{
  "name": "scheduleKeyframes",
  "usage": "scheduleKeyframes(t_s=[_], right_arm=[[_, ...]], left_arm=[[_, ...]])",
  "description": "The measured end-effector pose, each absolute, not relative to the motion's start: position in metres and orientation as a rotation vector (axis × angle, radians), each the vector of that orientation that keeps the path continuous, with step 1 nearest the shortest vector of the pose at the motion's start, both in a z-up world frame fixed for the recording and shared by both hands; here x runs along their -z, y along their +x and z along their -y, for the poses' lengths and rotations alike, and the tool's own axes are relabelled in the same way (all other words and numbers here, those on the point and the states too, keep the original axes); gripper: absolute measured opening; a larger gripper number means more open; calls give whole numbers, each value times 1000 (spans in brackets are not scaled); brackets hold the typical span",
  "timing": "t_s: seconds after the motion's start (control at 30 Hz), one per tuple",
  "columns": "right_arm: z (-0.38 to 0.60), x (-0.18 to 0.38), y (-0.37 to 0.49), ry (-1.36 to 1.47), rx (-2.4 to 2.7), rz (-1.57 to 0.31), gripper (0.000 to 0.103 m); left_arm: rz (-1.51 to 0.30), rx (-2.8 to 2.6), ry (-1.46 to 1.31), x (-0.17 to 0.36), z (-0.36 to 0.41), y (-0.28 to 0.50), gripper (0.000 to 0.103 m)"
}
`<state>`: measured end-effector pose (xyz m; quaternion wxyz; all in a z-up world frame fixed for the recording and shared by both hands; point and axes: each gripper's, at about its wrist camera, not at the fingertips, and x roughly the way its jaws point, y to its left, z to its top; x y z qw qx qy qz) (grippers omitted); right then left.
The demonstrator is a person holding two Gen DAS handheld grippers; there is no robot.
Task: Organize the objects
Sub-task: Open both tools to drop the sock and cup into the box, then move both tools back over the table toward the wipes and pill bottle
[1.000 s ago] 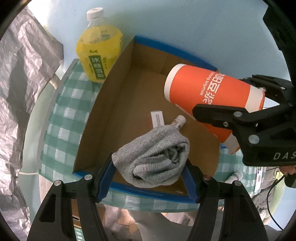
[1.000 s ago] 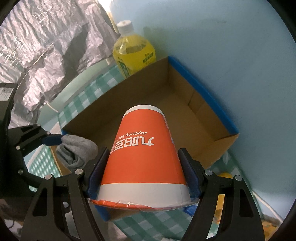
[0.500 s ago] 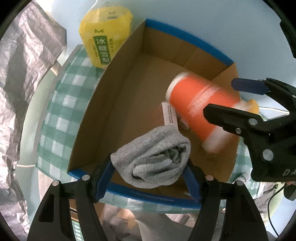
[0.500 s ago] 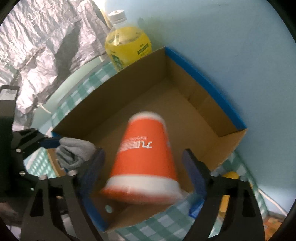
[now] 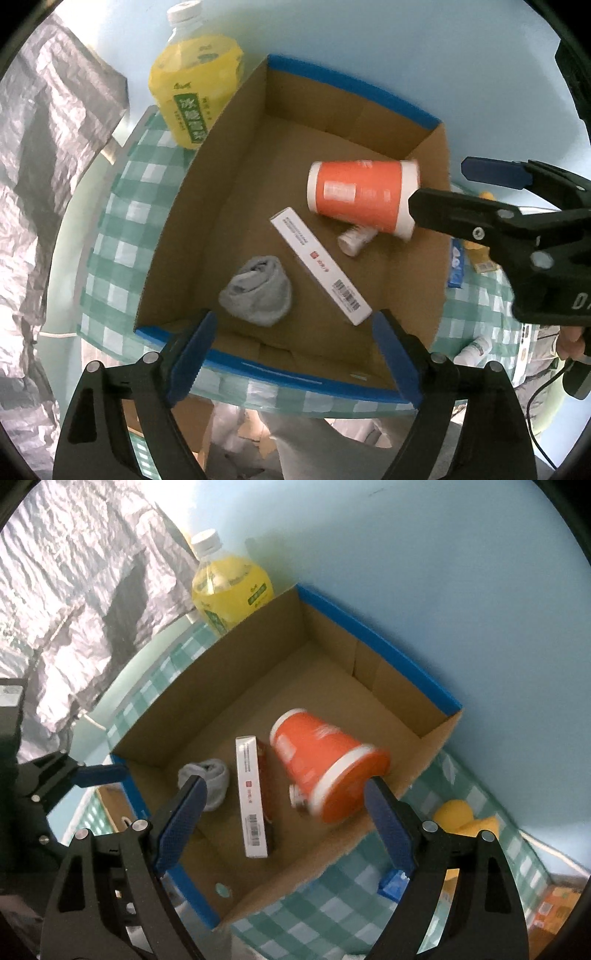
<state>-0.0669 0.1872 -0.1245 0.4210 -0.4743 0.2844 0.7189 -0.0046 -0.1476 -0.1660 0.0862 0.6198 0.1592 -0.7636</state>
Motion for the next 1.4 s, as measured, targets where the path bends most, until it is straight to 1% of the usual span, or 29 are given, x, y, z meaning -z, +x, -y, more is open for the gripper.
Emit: scheduleKeyframes(t_s=[0.5,1.0,1.2,1.4], right_arm=[[-162,85,-25,-1128,-1715,-647,86],[-127,52,38,-1008,-1606,-667,87],[-110,50,67,-990,-1539,-683,87],[-90,66,101,-996,-1453,-734,87]], left_arm=[[-430,2408,1890,146,108,-26,88],[-289,2558,1958,125,52,-53,88],[-251,2571,2012,129,30,-66,88],[-226,2587,2070,137,3,-76,88]])
